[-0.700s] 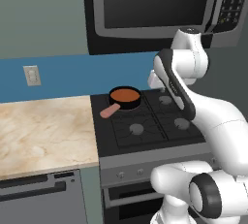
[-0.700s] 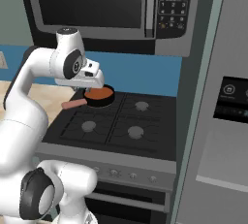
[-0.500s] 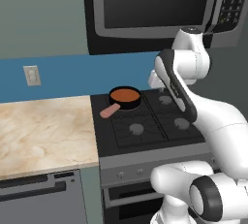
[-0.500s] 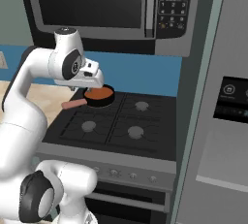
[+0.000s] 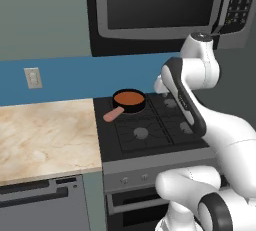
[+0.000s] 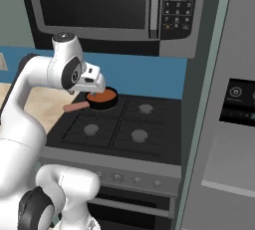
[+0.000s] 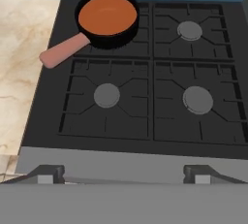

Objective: Retrieve the steak from the fridge and place it on the saucepan with marinade on the stove.

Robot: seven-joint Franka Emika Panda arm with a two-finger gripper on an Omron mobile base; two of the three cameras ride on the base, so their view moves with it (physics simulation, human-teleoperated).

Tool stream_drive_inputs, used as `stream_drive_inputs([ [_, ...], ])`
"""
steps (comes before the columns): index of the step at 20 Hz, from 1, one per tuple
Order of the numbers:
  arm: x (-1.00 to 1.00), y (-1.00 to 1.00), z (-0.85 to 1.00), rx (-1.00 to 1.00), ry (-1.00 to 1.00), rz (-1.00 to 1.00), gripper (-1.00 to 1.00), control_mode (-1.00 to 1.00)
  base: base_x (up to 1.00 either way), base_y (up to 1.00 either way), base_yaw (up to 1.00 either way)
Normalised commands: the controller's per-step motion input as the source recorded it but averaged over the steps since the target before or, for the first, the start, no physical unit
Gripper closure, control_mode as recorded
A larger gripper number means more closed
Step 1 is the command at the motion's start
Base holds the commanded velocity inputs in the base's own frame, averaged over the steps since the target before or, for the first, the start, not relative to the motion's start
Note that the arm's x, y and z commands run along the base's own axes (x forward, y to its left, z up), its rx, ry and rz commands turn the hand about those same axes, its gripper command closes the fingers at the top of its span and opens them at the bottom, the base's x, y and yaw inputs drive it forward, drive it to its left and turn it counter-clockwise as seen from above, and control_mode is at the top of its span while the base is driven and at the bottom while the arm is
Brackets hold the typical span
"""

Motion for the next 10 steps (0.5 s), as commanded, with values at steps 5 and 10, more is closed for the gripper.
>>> stream_drive_inputs([
  [5,0.00,0.00,0.00,0.00,0.00,0.00,-1.00,-1.00,0.00,0.00,0.00],
  [10,-0.14,0.00,0.00,0.00,0.00,0.00,-1.00,-1.00,0.00,0.00,0.00],
])
